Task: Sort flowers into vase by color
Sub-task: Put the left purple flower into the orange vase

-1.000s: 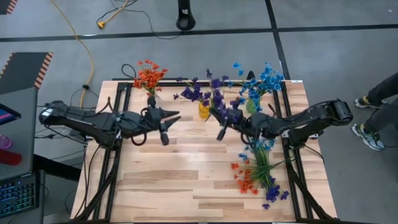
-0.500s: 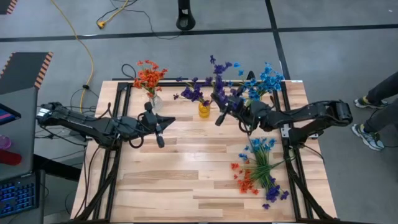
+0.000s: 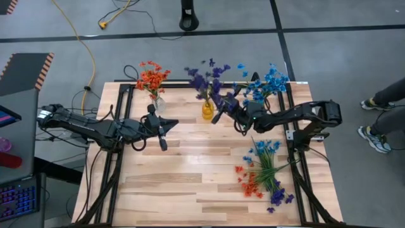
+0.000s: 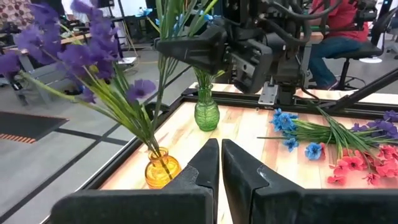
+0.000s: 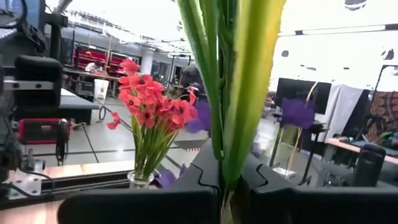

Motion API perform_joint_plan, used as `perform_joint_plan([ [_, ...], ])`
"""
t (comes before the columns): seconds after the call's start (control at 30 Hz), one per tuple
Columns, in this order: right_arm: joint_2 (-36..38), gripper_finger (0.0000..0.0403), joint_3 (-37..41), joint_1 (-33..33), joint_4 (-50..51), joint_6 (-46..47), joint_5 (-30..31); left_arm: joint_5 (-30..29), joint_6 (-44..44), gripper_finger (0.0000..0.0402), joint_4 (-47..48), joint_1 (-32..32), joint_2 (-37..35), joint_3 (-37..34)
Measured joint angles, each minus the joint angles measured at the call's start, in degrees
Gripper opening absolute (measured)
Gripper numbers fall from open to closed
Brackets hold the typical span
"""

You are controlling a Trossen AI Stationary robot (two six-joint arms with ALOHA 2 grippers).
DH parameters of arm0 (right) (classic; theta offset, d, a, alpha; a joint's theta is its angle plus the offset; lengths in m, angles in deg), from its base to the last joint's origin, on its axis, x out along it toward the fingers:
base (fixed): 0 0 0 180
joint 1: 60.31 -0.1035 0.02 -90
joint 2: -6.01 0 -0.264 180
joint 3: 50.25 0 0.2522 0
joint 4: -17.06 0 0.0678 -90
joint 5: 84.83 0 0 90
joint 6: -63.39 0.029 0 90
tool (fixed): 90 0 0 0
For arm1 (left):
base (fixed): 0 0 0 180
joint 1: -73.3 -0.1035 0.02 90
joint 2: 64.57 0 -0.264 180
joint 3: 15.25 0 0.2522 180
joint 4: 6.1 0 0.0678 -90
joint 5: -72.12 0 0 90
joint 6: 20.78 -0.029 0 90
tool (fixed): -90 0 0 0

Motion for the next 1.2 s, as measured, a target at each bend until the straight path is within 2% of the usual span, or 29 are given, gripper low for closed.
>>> perform_joint_plan([
  [0.6,1.38,0.0031,0.00,-0.04,2.54,0.66,0.44,0.02,0.13,0.0004,0.02,0.00,0.02,0.00],
  [0.73,3.31,0.0031,0.00,-0.22,5.24,0.93,0.44,0.04,0.17,0.0004,0.04,0.01,0.02,0.00],
  [0.97,3.22,0.0031,-0.02,1.00,10.87,6.54,0.43,0.04,0.32,0.0004,0.04,-0.01,0.02,0.00],
  [1.2,3.15,0.0031,-0.02,1.42,12.10,6.22,0.33,0.07,0.46,0.0004,0.05,0.00,0.02,0.00],
])
